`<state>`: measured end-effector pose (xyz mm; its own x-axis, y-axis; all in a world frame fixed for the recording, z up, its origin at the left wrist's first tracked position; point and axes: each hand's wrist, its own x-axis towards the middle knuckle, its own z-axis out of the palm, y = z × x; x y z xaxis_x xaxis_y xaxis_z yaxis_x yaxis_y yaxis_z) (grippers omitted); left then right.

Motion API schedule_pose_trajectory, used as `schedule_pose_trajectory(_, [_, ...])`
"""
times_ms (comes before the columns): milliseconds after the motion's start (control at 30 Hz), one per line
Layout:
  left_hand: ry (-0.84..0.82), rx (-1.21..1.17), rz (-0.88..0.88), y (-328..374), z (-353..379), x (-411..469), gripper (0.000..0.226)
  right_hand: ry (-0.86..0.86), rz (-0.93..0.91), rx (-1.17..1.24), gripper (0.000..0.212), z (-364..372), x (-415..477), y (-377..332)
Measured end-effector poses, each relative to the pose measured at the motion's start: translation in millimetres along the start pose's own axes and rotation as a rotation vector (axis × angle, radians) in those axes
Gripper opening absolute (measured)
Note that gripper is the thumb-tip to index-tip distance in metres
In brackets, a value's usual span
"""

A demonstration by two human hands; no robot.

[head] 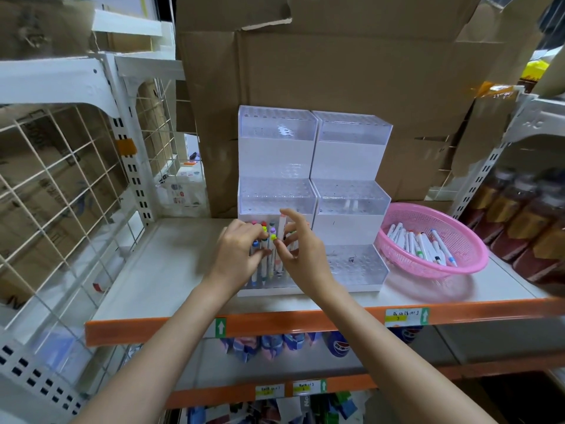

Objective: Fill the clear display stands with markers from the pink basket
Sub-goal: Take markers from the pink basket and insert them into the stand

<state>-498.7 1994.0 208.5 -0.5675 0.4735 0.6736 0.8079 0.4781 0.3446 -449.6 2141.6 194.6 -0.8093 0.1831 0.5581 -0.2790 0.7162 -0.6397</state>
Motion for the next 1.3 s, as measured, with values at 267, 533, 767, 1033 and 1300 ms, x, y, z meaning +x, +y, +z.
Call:
schedule_pose_trajectory(267, [-0.030, -0.015, -0.022, -6, 4, -8, 0.028, 0.022, 0.033, 0.060, 0.054, 0, -2, -4])
schedule_pose_trajectory(533, [-0.008, 0.103, 0.062, -6, 0, -16, 0.032, 0.035, 0.030, 0.055, 0.059, -1, -9, -8])
schedule_pose_trajectory(767, [-0.045, 0.155, 0.134, -7, -9, -25, 0.036, 0.022, 0.048, 0.063, 0.051, 1, -6, -11])
schedule_pose_trajectory(1033, [-0.076, 0.168, 0.110, -7, -13, -21, 0.031, -0.013, 0.049, 0.057, 0.051, -2, -6, -16])
schedule_pose_trajectory(1300, [-0.066, 0.147, 0.121, -7, -9, -23, 0.031, -0.046, 0.102, 0.077, 0.040, -1, -13, -10])
